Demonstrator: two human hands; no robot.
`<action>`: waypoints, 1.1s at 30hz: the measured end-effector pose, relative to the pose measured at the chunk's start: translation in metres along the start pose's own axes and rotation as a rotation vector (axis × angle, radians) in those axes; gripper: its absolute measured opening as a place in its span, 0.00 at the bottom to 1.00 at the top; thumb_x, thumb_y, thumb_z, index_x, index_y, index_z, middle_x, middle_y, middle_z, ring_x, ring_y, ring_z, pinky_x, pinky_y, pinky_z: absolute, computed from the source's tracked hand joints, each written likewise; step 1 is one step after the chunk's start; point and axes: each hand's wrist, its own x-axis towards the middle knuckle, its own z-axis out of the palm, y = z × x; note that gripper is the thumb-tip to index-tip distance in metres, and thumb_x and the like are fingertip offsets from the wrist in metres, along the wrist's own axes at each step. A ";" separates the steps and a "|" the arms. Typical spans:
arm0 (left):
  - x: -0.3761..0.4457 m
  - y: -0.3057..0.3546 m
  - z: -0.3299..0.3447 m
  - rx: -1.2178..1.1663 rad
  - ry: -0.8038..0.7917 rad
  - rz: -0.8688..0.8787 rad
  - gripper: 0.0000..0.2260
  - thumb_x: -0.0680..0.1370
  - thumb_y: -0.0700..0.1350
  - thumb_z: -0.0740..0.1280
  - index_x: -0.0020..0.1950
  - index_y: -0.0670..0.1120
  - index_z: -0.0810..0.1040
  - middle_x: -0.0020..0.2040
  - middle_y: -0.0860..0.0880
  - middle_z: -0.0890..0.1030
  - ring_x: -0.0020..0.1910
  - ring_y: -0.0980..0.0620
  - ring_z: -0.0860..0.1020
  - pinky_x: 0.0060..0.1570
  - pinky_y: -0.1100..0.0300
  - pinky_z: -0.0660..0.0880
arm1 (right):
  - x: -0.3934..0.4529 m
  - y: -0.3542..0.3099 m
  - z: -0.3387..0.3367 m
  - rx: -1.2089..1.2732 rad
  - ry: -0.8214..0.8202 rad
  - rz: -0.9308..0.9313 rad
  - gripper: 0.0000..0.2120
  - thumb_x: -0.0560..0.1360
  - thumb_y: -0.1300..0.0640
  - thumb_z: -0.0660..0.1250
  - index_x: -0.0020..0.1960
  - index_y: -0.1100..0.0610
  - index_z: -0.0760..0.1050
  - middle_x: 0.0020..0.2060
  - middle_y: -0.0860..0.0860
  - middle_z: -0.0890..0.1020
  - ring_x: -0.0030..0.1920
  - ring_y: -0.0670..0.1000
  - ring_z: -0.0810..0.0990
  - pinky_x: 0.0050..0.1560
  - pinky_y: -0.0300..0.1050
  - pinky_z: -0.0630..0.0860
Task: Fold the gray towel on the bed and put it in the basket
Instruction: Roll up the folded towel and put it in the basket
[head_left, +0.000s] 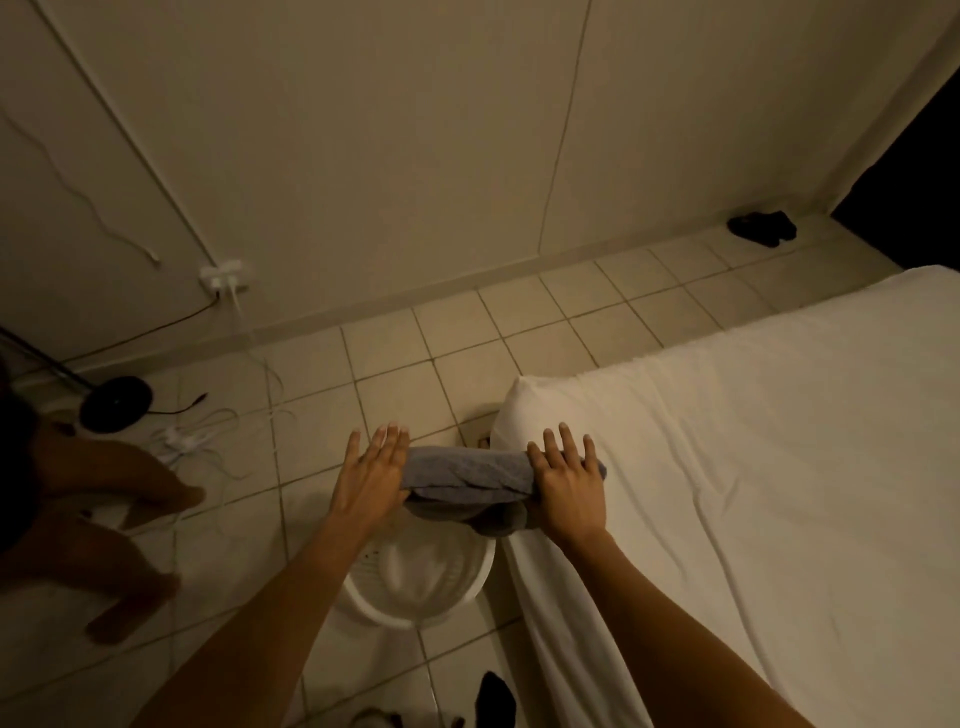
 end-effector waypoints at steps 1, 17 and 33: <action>0.006 -0.007 0.003 0.010 -0.007 -0.004 0.31 0.81 0.52 0.54 0.77 0.41 0.44 0.78 0.43 0.48 0.77 0.48 0.48 0.74 0.45 0.40 | 0.008 -0.006 0.002 0.009 -0.007 -0.002 0.29 0.64 0.47 0.75 0.62 0.57 0.76 0.64 0.61 0.75 0.68 0.64 0.68 0.67 0.66 0.58; 0.119 -0.105 0.058 0.006 -0.167 0.319 0.30 0.81 0.52 0.54 0.77 0.41 0.44 0.78 0.44 0.50 0.77 0.49 0.51 0.74 0.47 0.41 | 0.057 -0.118 0.055 0.145 -0.140 0.336 0.33 0.74 0.41 0.61 0.73 0.55 0.60 0.75 0.57 0.57 0.76 0.59 0.47 0.72 0.59 0.38; 0.129 -0.096 0.208 -0.699 -0.239 0.195 0.28 0.78 0.46 0.63 0.75 0.39 0.58 0.72 0.39 0.67 0.68 0.40 0.69 0.63 0.45 0.71 | 0.049 -0.222 0.185 0.310 -0.264 0.828 0.35 0.73 0.40 0.63 0.75 0.51 0.56 0.75 0.56 0.57 0.75 0.62 0.47 0.70 0.65 0.40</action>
